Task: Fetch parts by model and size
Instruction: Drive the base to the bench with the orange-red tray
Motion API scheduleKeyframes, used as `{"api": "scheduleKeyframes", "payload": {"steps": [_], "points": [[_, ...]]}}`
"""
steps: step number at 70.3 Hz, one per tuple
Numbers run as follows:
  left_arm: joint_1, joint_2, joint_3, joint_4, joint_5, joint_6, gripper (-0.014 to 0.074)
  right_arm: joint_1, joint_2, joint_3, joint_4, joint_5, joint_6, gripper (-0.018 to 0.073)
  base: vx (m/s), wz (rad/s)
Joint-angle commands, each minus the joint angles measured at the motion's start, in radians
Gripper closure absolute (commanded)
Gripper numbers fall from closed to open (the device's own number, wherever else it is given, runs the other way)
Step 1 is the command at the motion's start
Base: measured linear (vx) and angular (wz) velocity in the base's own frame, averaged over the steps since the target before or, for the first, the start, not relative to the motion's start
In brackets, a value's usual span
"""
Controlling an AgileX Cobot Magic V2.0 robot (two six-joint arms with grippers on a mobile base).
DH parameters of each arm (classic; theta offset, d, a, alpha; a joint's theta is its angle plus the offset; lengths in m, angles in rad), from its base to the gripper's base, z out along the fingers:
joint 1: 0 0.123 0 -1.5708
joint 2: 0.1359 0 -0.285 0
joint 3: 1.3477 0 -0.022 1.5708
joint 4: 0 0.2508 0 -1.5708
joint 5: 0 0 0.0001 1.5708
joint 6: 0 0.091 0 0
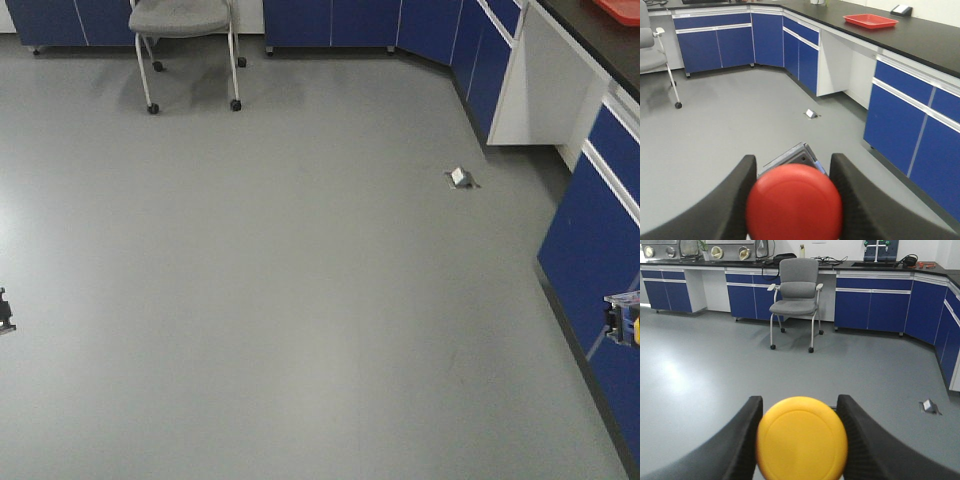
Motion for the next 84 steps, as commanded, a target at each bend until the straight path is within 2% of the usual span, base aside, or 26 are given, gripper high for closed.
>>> {"api": "scheduleKeyframes", "payload": {"steps": [1, 84], "points": [[-0.005, 0.011, -0.025, 0.000, -0.080, -0.004, 0.0603, -0.003, 0.011, -0.027, -0.005, -0.081, -0.004, 0.0564, 0.72, 0.03], [-0.005, 0.011, -0.025, 0.000, -0.080, -0.004, 0.0603, -0.003, 0.011, -0.027, -0.005, -0.081, -0.004, 0.0564, 0.69, 0.00]]}}
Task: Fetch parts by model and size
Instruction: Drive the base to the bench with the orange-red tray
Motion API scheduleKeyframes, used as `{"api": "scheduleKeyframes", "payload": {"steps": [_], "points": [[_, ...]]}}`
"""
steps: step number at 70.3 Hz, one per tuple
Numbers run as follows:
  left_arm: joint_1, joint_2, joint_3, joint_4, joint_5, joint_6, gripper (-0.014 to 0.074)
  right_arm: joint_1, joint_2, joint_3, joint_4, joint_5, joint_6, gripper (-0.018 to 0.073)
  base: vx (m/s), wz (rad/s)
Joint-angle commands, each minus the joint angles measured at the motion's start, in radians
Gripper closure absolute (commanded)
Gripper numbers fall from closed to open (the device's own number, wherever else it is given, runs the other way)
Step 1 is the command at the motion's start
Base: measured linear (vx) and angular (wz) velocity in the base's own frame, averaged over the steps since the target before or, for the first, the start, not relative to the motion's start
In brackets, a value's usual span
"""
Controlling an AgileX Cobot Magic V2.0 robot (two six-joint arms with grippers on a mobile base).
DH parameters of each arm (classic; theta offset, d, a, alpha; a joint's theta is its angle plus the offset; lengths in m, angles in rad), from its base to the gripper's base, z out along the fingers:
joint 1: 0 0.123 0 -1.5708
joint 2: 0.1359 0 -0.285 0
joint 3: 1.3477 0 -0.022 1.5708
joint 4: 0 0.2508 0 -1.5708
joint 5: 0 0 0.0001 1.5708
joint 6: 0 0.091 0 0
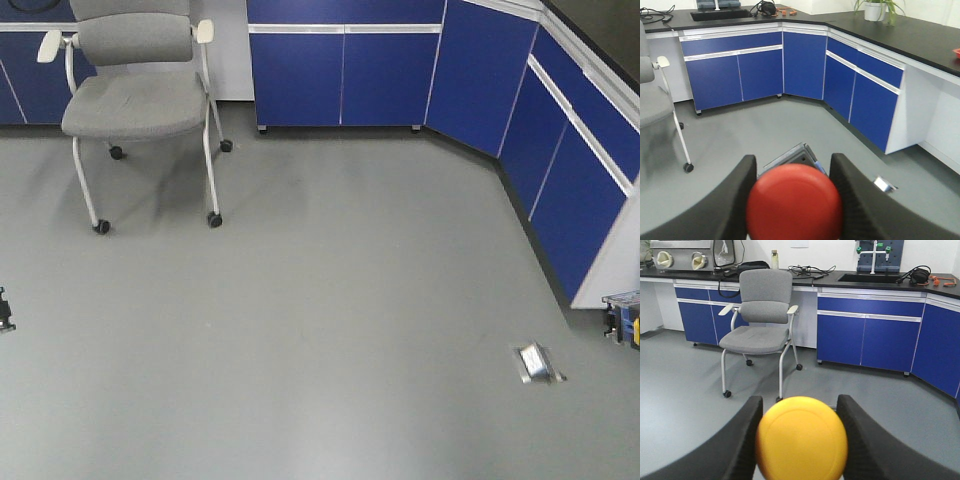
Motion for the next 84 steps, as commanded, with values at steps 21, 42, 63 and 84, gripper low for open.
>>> {"api": "scheduleKeyframes", "payload": {"steps": [21, 42, 63, 84], "points": [[-0.005, 0.011, -0.025, 0.000, -0.079, -0.004, 0.0603, -0.003, 0.011, -0.027, -0.005, -0.082, -0.004, 0.0564, 0.62, 0.00], [-0.005, 0.011, -0.025, 0.000, -0.079, -0.004, 0.0603, -0.003, 0.011, -0.027, -0.005, -0.082, -0.004, 0.0564, 0.57, -0.06], [-0.005, 0.011, -0.025, 0.000, -0.079, -0.004, 0.0603, -0.003, 0.011, -0.027, -0.005, -0.082, -0.004, 0.0564, 0.51, -0.04], [-0.005, 0.011, -0.025, 0.000, -0.079, -0.004, 0.0603, -0.003, 0.011, -0.027, -0.005, -0.082, -0.004, 0.0564, 0.45, -0.23]]}}
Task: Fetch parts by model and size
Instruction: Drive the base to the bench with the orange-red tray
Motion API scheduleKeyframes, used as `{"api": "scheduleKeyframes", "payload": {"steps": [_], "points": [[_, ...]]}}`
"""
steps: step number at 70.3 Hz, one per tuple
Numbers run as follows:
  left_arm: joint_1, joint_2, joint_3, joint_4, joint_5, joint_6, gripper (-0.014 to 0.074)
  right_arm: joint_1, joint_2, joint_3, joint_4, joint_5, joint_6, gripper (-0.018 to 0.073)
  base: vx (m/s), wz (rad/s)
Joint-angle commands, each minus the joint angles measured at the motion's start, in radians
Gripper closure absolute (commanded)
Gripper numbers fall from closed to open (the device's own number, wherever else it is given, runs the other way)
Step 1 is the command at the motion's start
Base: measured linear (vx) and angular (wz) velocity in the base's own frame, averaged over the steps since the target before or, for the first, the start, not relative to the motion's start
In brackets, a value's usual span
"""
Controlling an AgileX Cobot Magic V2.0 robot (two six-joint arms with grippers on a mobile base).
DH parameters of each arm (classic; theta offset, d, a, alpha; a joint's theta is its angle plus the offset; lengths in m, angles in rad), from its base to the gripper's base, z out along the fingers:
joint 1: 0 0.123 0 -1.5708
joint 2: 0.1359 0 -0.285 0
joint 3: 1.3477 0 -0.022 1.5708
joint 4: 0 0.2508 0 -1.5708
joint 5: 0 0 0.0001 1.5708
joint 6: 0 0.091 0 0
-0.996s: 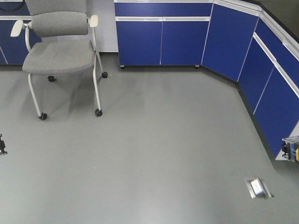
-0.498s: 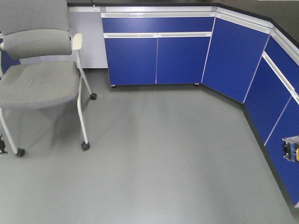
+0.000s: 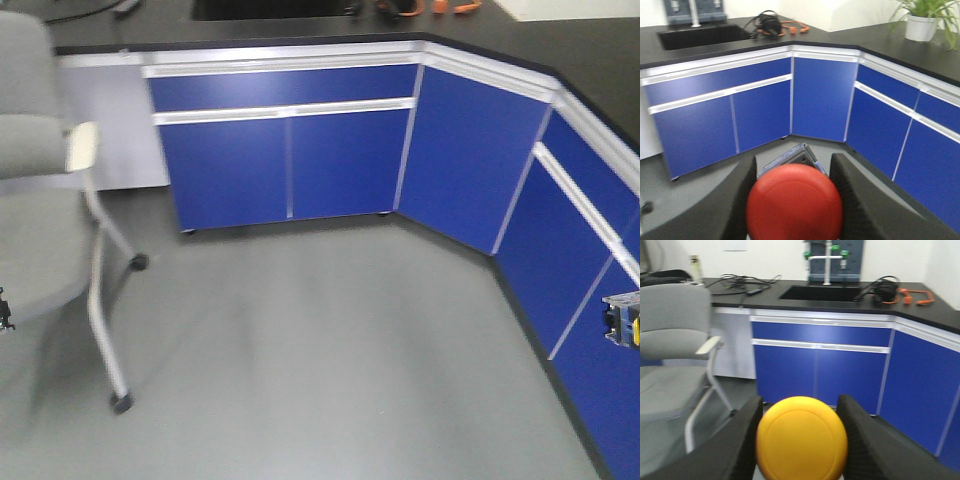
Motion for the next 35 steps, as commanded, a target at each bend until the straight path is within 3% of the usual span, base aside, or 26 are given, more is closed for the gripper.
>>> {"api": "scheduleKeyframes", "payload": {"steps": [1, 16, 35], "points": [[-0.005, 0.011, -0.025, -0.001, -0.079, -0.004, 0.0603, -0.003, 0.011, -0.027, -0.005, -0.082, -0.004, 0.0564, 0.41, -0.52], [-0.005, 0.011, -0.025, -0.001, -0.079, -0.004, 0.0603, -0.003, 0.011, -0.027, -0.005, -0.082, -0.004, 0.0564, 0.37, -0.75], [-0.005, 0.011, -0.025, -0.001, -0.079, -0.004, 0.0603, -0.003, 0.011, -0.027, -0.005, -0.082, -0.004, 0.0564, 0.29, -1.03]]}}
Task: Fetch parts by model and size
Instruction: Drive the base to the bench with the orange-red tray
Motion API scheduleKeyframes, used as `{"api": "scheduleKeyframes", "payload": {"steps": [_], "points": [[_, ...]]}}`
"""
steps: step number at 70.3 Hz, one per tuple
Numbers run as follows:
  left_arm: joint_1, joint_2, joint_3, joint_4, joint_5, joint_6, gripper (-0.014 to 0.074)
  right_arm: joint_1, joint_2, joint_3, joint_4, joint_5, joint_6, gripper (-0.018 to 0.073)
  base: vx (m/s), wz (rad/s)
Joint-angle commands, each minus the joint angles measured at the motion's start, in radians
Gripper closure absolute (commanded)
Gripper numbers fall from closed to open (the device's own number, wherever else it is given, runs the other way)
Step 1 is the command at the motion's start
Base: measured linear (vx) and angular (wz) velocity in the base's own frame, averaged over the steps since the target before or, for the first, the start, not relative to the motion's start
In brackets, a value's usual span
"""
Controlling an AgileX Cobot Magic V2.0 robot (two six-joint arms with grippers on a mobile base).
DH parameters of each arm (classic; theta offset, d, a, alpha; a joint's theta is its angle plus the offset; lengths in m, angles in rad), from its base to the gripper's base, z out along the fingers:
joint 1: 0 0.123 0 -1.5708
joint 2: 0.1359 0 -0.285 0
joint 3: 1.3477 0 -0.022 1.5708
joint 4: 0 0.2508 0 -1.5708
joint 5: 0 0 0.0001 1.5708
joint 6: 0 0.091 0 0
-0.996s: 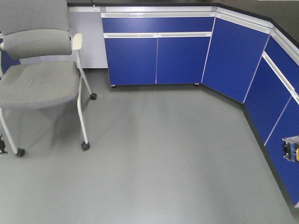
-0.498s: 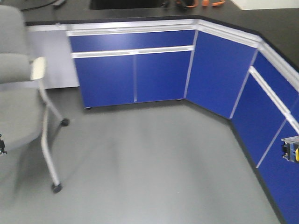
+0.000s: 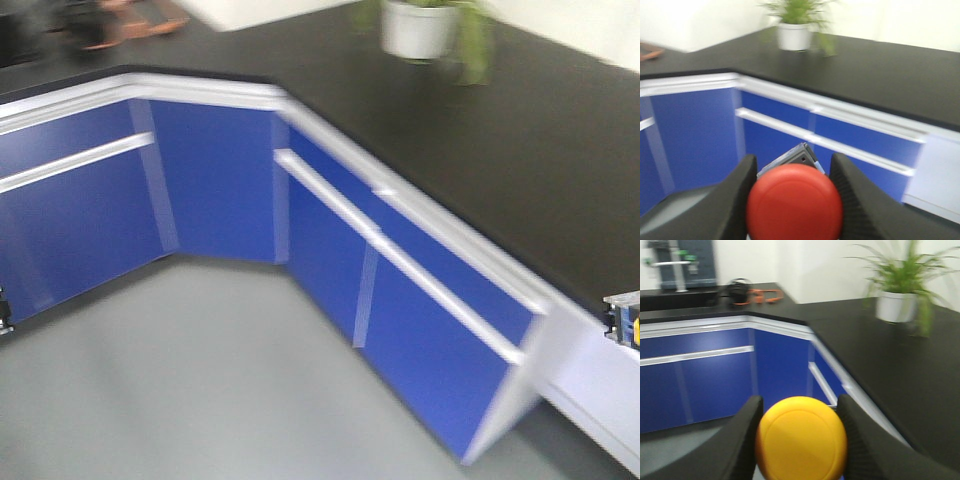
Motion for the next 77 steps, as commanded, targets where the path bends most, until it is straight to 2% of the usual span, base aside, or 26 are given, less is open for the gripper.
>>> {"api": "scheduleKeyframes", "payload": {"steps": [1, 38, 77], "points": [[-0.005, 0.011, -0.025, -0.001, -0.079, -0.004, 0.0603, -0.003, 0.011, -0.027, -0.005, -0.082, -0.004, 0.0564, 0.24, -1.08], [-0.005, 0.011, -0.025, -0.001, -0.079, -0.004, 0.0603, -0.003, 0.011, -0.027, -0.005, -0.082, -0.004, 0.0564, 0.22, -0.90], [-0.005, 0.011, -0.025, -0.001, -0.079, -0.004, 0.0603, -0.003, 0.011, -0.027, -0.005, -0.082, -0.004, 0.0564, 0.17, -0.66]]}}
